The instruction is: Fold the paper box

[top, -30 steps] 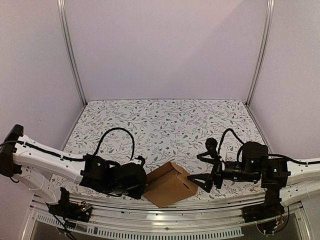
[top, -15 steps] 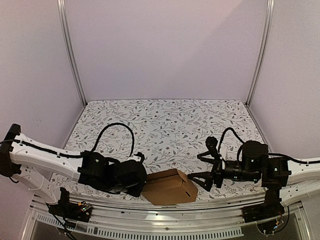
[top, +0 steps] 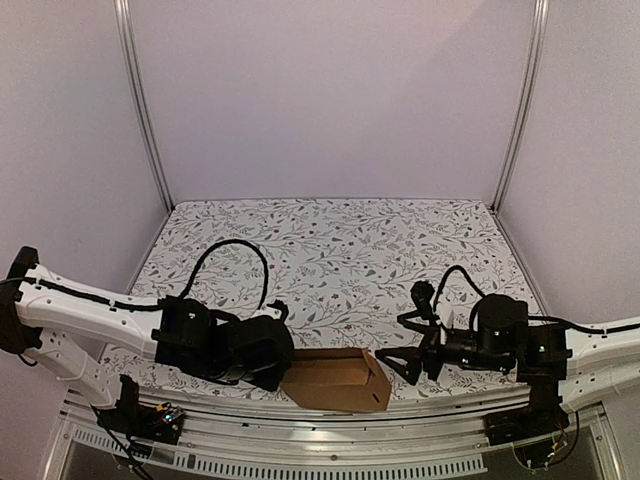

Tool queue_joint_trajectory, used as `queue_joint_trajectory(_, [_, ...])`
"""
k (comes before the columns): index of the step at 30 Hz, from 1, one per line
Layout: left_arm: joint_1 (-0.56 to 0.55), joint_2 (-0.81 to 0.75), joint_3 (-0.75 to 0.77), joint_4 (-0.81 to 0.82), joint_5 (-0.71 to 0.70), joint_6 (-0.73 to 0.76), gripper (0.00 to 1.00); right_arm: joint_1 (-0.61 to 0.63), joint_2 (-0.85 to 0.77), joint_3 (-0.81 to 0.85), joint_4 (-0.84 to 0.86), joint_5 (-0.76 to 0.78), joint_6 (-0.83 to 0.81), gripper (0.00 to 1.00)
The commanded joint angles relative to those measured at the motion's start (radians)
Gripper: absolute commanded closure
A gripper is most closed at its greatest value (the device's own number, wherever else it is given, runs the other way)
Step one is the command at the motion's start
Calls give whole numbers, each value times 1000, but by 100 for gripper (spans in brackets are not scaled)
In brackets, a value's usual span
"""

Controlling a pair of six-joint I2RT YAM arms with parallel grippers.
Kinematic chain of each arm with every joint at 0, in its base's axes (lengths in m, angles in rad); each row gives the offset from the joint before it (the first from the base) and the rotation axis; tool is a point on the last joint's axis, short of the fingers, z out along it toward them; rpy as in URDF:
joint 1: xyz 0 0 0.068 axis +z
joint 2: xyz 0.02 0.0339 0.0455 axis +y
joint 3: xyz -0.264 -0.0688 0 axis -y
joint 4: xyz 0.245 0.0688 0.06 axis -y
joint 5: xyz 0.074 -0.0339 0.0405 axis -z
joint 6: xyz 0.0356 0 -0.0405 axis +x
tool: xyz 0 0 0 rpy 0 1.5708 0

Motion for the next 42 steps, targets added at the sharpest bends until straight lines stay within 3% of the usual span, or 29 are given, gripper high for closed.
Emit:
queue_joint_trajectory(1, [-22, -10, 30, -54, -20, -1, 100, 7, 10, -38, 87, 48, 29, 6])
queue_joint_trajectory(9, [-29, 14, 84, -107, -35, -13, 100, 6, 4, -44, 129, 26, 59, 9])
queue_joint_trajectory(13, [-31, 29, 97, -115, -36, -23, 100, 6, -9, -51, 126, -11, 75, 16])
queue_joint_trajectory(21, [-34, 69, 117, -117, -31, -35, 100, 42, -13, 4, -65, -46, 148, 33])
queue_joint_trajectory(36, [-39, 116, 131, -117, -22, -45, 100, 242, 8, 147, -361, 212, 255, 34])
queue_joint_trajectory(42, [-39, 117, 128, -118, -20, -49, 100, 291, 91, 250, -539, 295, 335, 39])
